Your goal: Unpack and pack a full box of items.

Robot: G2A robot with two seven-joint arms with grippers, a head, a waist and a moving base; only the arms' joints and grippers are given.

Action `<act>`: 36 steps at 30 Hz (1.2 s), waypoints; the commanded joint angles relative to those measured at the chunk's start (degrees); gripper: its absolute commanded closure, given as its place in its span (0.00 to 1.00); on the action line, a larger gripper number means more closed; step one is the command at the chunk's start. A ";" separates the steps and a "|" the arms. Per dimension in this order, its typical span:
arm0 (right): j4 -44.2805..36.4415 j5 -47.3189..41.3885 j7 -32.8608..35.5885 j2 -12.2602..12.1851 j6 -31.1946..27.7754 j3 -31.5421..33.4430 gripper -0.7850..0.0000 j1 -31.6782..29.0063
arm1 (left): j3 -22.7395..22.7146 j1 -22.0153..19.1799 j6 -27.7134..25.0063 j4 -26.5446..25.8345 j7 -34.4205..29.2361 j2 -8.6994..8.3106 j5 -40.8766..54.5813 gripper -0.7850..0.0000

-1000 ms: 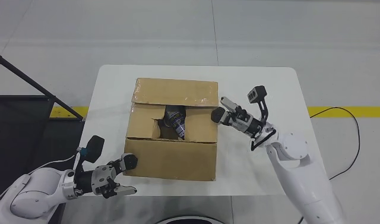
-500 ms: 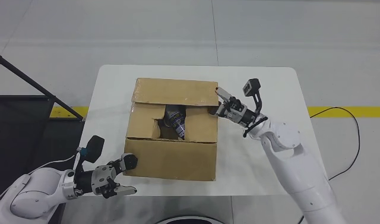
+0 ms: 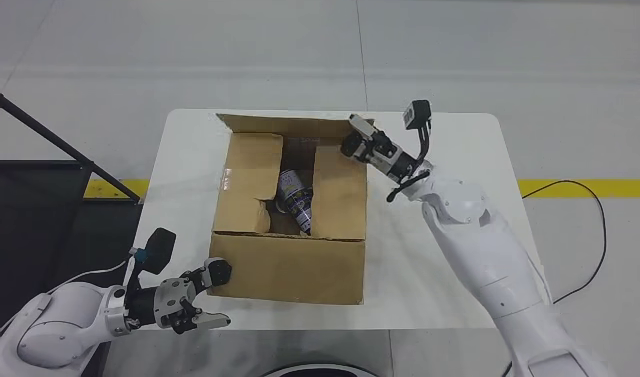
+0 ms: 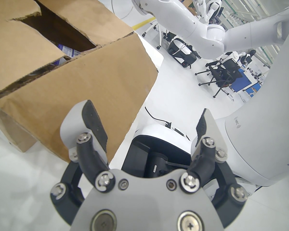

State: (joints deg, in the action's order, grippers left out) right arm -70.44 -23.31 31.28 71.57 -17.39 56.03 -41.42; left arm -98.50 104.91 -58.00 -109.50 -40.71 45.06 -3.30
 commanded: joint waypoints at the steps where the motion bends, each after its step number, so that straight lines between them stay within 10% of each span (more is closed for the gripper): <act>1: 1.84 -0.56 0.03 0.59 -1.56 -0.79 0.00 1.42 | 0.00 0.00 0.00 0.00 0.00 0.00 0.00 0.00; 24: 3.42 -3.23 0.53 1.61 -4.04 -1.24 0.00 2.64 | 0.00 0.00 0.00 0.00 0.00 0.00 0.00 0.00; 36: 25.10 -9.76 -2.17 7.15 -11.04 -6.30 0.00 12.79 | 0.00 0.00 0.00 0.00 0.00 0.00 0.00 0.00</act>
State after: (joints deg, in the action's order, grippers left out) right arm -47.42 -32.82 29.44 78.22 -28.07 50.17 -29.44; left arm -98.50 104.92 -58.00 -109.50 -40.71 45.06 -3.30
